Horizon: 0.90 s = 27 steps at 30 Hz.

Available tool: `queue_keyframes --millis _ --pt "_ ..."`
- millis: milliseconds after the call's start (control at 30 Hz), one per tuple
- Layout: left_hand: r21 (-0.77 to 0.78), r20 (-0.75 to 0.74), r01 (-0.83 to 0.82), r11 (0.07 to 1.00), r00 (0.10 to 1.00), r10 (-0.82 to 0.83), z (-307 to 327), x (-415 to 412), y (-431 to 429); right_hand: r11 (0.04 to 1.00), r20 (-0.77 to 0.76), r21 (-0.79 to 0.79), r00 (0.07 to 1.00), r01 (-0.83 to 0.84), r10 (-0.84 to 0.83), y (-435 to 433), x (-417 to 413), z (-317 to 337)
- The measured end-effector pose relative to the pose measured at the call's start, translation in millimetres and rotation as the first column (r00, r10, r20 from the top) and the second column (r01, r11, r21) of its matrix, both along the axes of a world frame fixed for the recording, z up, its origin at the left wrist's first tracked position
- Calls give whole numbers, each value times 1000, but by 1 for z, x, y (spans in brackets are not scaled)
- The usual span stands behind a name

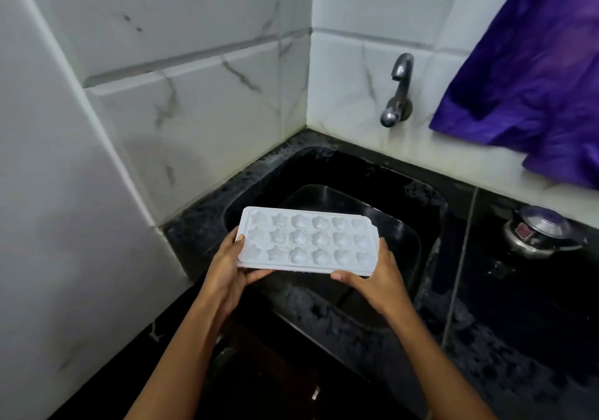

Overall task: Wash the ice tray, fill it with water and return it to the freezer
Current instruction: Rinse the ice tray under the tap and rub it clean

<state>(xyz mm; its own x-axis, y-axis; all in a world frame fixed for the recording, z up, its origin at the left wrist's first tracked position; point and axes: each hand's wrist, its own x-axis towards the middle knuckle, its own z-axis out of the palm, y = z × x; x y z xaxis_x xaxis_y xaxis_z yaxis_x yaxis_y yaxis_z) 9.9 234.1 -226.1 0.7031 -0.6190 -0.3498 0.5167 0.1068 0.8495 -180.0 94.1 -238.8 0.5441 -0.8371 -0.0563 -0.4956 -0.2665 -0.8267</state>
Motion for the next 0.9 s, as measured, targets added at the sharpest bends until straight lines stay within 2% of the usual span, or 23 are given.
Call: queue_keyframes --millis 267,467,600,700,767,833,900 --pt "-16 9 232 973 973 -232 1 35 -99 974 87 -14 971 225 -223 -53 14 -2" --pt "-99 -31 469 878 880 -474 -5 50 -159 933 36 -26 933 360 -359 -92 12 -8" --pt "-104 -86 488 867 864 -497 -8 51 -193 915 -17 -11 915 403 -403 -114 8 -9" --pt "-113 -51 490 865 866 -497 -12 50 -213 911 -48 1 910 413 -412 -127 7 -7" --pt "-119 -35 485 866 870 -492 -13 53 -222 897 -142 -13 887 441 -438 -136 8 2" --pt "-115 -30 477 871 875 -484 -15 56 -229 857 -179 -116 838 502 -515 -151 10 17" --pt "-117 -27 476 872 876 -482 -16 59 -235 830 -94 -276 845 485 -526 -171 19 38"
